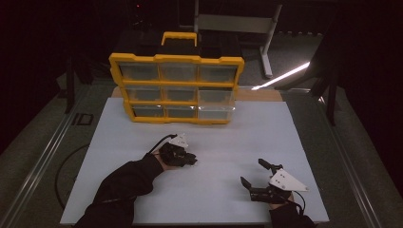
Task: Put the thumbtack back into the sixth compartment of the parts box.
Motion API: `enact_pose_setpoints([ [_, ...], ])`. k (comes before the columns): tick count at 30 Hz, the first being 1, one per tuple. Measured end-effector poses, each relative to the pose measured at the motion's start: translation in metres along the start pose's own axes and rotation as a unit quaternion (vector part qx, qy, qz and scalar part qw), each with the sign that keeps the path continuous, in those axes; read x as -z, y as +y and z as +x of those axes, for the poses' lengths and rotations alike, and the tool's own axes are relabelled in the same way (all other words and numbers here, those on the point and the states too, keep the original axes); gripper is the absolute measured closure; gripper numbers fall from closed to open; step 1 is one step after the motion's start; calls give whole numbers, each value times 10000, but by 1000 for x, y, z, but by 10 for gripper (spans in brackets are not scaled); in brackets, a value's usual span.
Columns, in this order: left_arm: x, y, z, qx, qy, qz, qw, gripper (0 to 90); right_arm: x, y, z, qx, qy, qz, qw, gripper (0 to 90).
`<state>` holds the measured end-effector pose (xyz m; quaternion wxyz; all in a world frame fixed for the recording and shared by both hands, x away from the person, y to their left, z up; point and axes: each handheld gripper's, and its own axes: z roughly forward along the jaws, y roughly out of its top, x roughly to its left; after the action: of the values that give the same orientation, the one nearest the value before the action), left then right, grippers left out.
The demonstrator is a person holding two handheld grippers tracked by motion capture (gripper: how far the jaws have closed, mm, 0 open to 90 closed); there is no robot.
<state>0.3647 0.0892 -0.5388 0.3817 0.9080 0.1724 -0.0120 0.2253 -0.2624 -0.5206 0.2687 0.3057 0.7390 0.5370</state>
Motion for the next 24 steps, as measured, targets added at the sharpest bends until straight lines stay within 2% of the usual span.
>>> enact_pose_setpoints([
  [2, 0, 0, 0, -32, 21, 17, 10000, 823, 0, 0, 0, -9, 5, -1, 10000, 102],
  [9, -1, 1, -3, -144, 95, 47, 9998, 837, 0, 0, 0, 2, -16, 3, 10000, 102],
  [17, 2, 4, 0, -52, 99, 77, 9999, 841, 0, 0, 0, -33, -15, -1, 10000, 102],
  [20, 10, 10, -1, -25, 129, -28, 9999, 840, 0, 1, 0, 1, -8, -35, 10000, 102],
  [24, 19, 16, -1, -52, 144, -44, 9999, 840, 0, 1, 0, 11, -18, -21, 10000, 102],
])
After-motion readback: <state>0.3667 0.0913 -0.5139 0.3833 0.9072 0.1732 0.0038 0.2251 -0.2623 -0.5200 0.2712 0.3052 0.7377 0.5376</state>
